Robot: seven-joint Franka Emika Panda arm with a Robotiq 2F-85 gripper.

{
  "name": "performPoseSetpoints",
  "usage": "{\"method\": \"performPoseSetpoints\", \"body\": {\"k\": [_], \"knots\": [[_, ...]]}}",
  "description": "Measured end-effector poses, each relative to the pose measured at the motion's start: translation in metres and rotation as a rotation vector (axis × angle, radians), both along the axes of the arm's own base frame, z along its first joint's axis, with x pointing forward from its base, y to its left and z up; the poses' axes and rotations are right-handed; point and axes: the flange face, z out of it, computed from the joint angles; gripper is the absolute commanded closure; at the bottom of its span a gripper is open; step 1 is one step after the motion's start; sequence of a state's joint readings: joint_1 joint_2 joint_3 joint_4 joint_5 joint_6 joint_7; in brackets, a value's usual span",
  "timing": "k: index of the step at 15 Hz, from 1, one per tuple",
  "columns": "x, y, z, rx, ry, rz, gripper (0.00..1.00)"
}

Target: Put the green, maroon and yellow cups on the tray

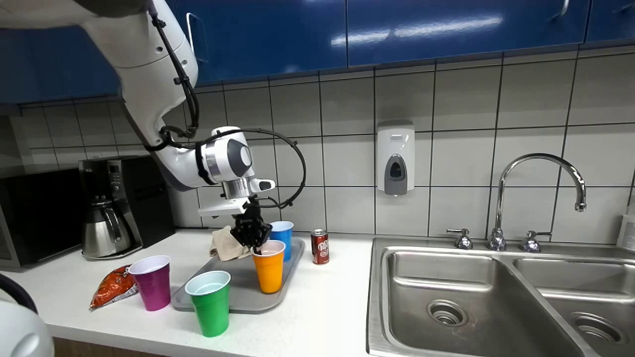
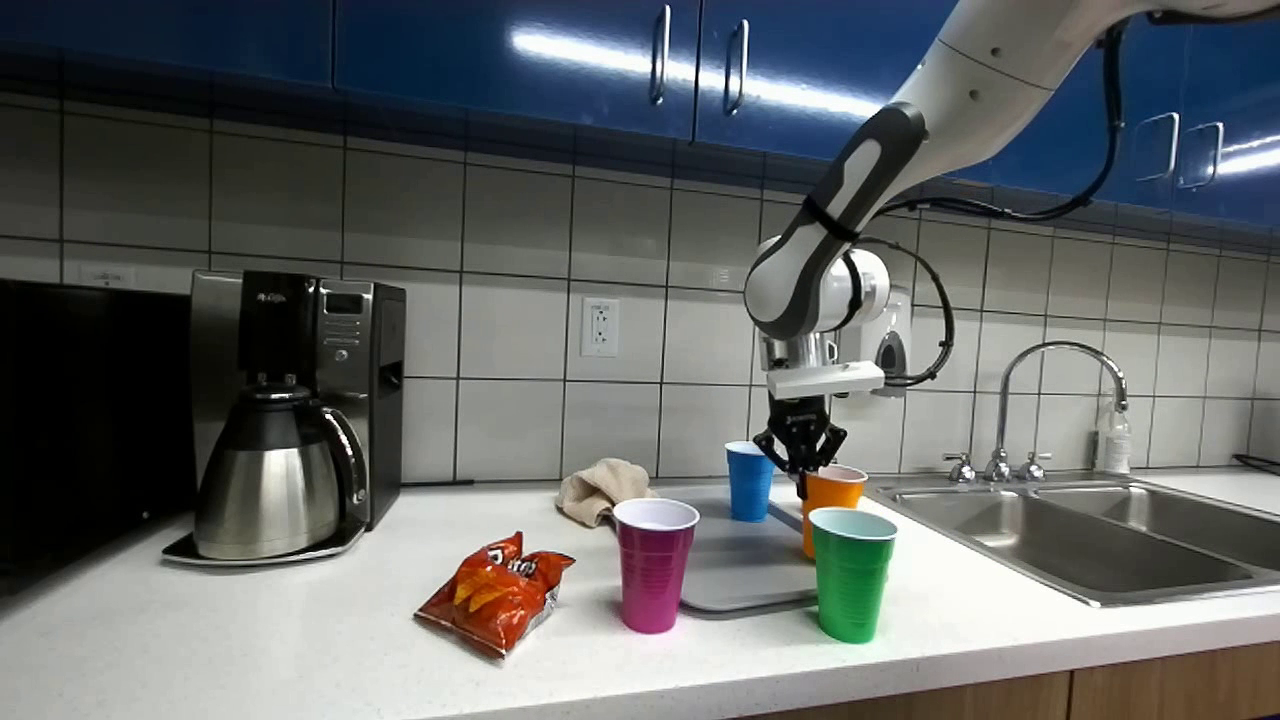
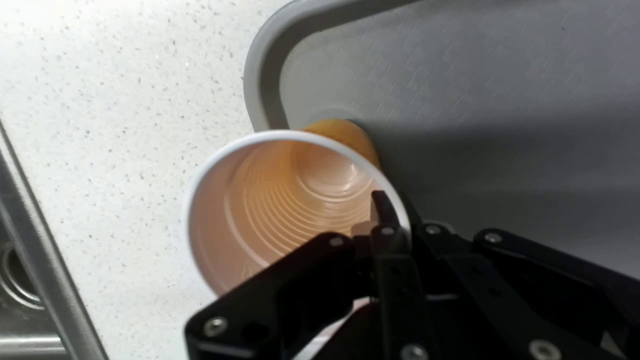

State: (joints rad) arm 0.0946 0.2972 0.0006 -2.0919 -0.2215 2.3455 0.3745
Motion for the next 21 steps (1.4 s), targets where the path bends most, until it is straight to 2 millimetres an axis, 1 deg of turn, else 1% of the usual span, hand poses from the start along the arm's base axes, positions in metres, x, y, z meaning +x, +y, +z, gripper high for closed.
{"method": "performPoseSetpoints", "body": {"k": [1, 5, 6, 10, 11, 13, 15, 21], "knots": [[0.0, 0.0, -0.002, 0.0, 0.001, 0.0, 0.71], [0.001, 0.0, -0.004, 0.008, 0.004, -0.008, 0.44], [0.001, 0.0, -0.003, 0.012, 0.003, -0.013, 0.35], [0.001, 0.001, 0.008, 0.033, -0.011, -0.033, 0.05], [0.001, 0.001, 0.012, 0.037, -0.016, -0.034, 0.0], [-0.003, 0.0, 0.021, 0.041, -0.024, -0.031, 0.0], [-0.012, 0.0, 0.03, 0.042, -0.03, -0.024, 0.0], [-0.052, -0.005, 0.056, 0.042, -0.033, -0.003, 0.0]]}}
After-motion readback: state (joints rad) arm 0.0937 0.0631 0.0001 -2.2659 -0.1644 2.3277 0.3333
